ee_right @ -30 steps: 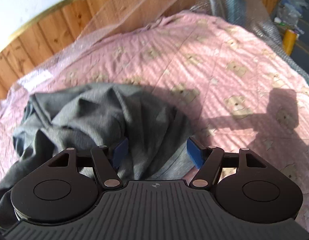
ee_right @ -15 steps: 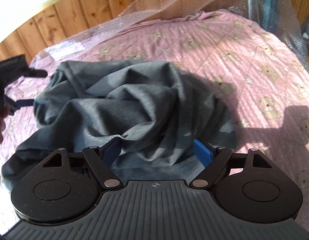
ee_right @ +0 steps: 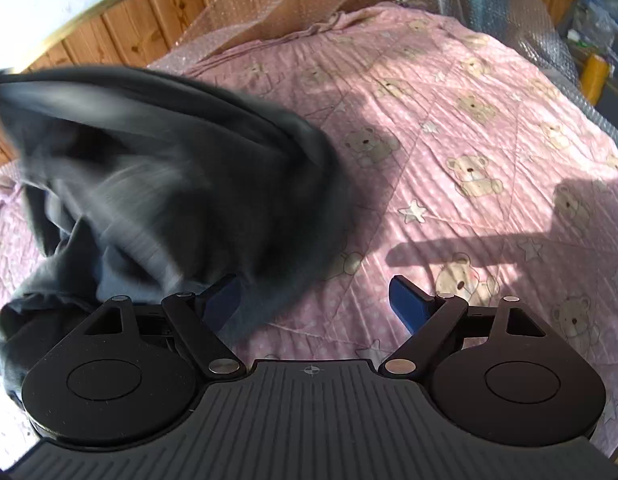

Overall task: Fold clothes
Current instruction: 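Grasp the sweatpants waistband with the left tool and lift it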

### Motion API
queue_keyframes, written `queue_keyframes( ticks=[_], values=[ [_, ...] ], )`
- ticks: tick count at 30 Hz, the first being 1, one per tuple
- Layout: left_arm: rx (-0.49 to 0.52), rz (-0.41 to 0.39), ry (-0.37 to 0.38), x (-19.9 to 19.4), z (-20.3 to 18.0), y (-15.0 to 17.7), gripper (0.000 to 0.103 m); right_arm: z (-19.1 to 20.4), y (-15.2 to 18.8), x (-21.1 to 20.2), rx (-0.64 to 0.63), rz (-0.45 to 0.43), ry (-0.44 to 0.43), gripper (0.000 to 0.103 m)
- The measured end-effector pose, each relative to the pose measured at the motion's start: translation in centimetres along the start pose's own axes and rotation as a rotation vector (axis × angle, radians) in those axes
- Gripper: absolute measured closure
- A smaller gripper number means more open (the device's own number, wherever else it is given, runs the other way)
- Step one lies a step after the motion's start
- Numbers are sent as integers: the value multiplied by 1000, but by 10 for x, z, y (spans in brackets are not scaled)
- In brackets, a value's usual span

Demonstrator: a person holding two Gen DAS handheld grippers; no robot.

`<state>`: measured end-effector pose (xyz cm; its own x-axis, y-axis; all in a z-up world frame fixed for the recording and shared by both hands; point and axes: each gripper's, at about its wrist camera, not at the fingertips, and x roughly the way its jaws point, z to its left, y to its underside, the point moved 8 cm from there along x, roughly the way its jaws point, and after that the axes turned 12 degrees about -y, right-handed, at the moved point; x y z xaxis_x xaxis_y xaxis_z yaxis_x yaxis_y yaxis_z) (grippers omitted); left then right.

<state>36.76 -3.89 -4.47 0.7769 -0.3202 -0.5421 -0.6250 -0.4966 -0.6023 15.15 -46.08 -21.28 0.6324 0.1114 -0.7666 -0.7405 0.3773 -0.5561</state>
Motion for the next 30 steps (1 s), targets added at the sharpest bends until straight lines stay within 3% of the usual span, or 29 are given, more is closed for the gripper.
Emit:
queue_keyframes(
  ticks=[2,4,6,10,12,14,15,17,19,22,26,30],
  values=[
    [-18,-128,-128,-59,55,-33,100,6,3,2,14,13,-25,19],
    [-67,-178,-323,-95,124,-44,100,24,9,11,2,40,-66,19],
    [-143,-128,-443,-111,194,-33,100,54,20,21,-43,79,-117,19],
    [-261,18,-509,-119,286,29,100,136,61,47,-201,217,-260,17],
    [-302,66,-537,-122,319,63,100,170,88,62,-283,277,-278,16],
    [-345,85,-522,-132,338,81,100,186,102,72,-329,302,-261,19],
    [-367,92,-507,-135,344,87,100,191,107,75,-342,308,-249,31],
    [-366,79,-471,-139,342,81,100,201,113,81,-372,315,-223,68],
    [-333,56,-433,-144,333,65,100,212,99,67,-460,262,-191,92],
    [-246,-31,-327,-168,291,21,100,213,35,17,-499,81,-148,93],
    [-164,-205,-128,-238,215,-50,102,186,-77,-75,-502,-171,-30,95],
    [-138,-282,-22,-277,169,-90,101,149,-162,-133,-480,-326,133,98]
  ],
)
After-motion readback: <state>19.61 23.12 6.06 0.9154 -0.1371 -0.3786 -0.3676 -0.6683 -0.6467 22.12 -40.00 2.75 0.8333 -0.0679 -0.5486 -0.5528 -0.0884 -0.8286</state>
